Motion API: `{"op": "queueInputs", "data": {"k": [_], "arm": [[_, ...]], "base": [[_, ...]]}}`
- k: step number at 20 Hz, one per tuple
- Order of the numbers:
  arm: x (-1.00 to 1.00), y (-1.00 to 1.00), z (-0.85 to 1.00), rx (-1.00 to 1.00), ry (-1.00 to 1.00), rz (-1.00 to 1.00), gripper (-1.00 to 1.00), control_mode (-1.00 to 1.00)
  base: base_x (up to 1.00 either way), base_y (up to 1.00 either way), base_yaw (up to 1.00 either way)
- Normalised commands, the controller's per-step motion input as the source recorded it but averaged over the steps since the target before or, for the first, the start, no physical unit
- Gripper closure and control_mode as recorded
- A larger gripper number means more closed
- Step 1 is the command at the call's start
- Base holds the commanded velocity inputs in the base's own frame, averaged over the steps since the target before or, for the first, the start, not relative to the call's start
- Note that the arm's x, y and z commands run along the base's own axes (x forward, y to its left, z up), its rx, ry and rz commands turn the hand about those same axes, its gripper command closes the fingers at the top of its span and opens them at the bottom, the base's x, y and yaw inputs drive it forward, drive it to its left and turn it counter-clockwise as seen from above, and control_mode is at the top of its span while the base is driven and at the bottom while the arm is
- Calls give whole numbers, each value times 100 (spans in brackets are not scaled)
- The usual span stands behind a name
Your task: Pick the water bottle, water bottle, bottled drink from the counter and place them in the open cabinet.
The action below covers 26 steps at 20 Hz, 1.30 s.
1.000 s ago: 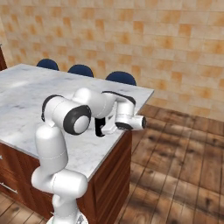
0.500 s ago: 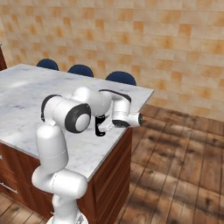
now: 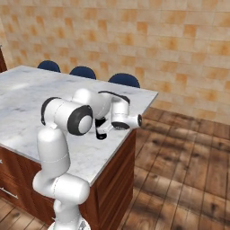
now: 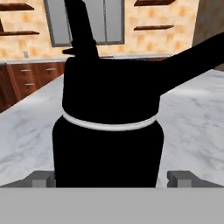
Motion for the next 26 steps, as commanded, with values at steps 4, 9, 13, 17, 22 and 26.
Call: {"op": "queueInputs", "data": {"k": [4,9,13,17,22,26], "arm": [[-2,29,-15,0,1,0,100,-100],[-17,2,-2,1,-1,0,100,-100],[-21,-4,18,5,-8,2,100,-100],[-27,0,52,1,-10,0,100,-100],[-32,0,60,0,-4,0,100,-100],[-36,0,64,0,0,0,100,-100]], "base": [[0,0,0],[0,0,0],[0,0,0],[0,0,0],[0,0,0],[0,0,0]]}}
